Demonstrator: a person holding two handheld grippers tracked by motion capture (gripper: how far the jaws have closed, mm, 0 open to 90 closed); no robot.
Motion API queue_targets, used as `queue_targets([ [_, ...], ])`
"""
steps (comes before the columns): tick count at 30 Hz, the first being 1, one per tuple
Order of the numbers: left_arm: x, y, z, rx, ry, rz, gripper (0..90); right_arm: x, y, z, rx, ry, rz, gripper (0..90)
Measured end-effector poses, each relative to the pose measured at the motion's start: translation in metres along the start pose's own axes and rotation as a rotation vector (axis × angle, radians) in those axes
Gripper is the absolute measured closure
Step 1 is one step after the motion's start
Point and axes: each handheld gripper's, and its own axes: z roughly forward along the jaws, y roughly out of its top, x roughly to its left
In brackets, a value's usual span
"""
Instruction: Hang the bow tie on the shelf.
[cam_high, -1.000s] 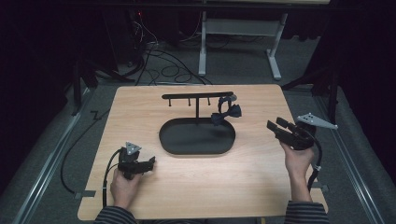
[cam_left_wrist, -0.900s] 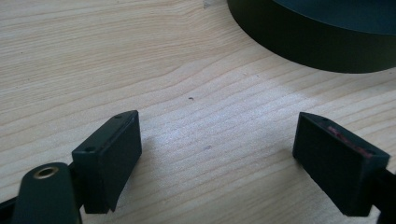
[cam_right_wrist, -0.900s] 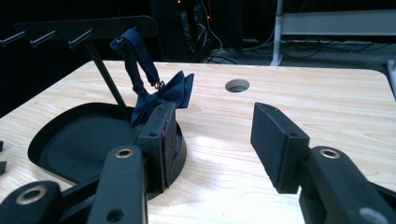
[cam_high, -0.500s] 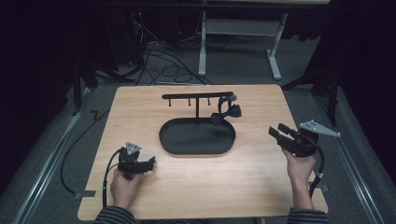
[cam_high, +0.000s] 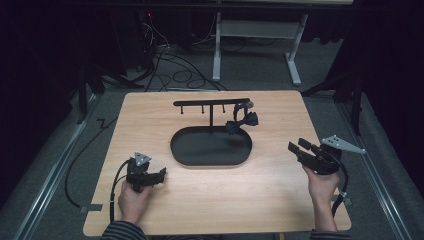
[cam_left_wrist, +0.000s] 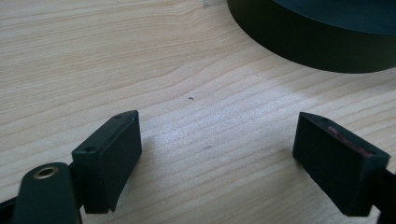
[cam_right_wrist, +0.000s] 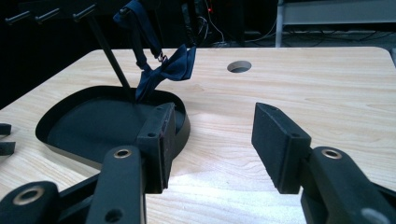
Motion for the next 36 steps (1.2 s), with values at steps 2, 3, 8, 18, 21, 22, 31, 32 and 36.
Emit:
queue_targets([
  [2,0.0,0.0,0.0,0.0,0.0,0.0,15.8,0.001,-0.002,0.0,0.001,0.002,0.002,51.2],
  [3,0.0,0.0,0.0,0.0,0.0,0.0,15.7,0.001,-0.003,0.0,0.002,0.003,0.001,51.2],
  [8,0.0,0.0,0.0,0.0,0.0,0.0,15.8,0.002,-0.007,-0.001,0.009,0.004,0.004,51.2],
  [18,0.0,0.0,0.0,0.0,0.0,0.0,15.7,0.003,-0.014,-0.007,0.007,0.004,0.01,51.2],
  [21,0.0,0.0,0.0,0.0,0.0,0.0,15.8,0.002,-0.016,-0.008,0.006,0.005,0.013,51.1],
  [22,0.0,0.0,0.0,0.0,0.0,0.0,15.8,0.002,-0.017,-0.009,0.007,0.005,0.014,51.2],
  [31,0.0,0.0,0.0,0.0,0.0,0.0,15.7,0.002,-0.023,-0.011,0.01,0.007,0.025,51.2],
  [32,0.0,0.0,0.0,0.0,0.0,0.0,15.8,0.003,-0.024,-0.011,0.009,0.008,0.027,51.2],
  [36,0.0,0.0,0.0,0.0,0.0,0.0,15.7,0.003,-0.027,-0.009,0.013,0.013,0.029,51.2],
])
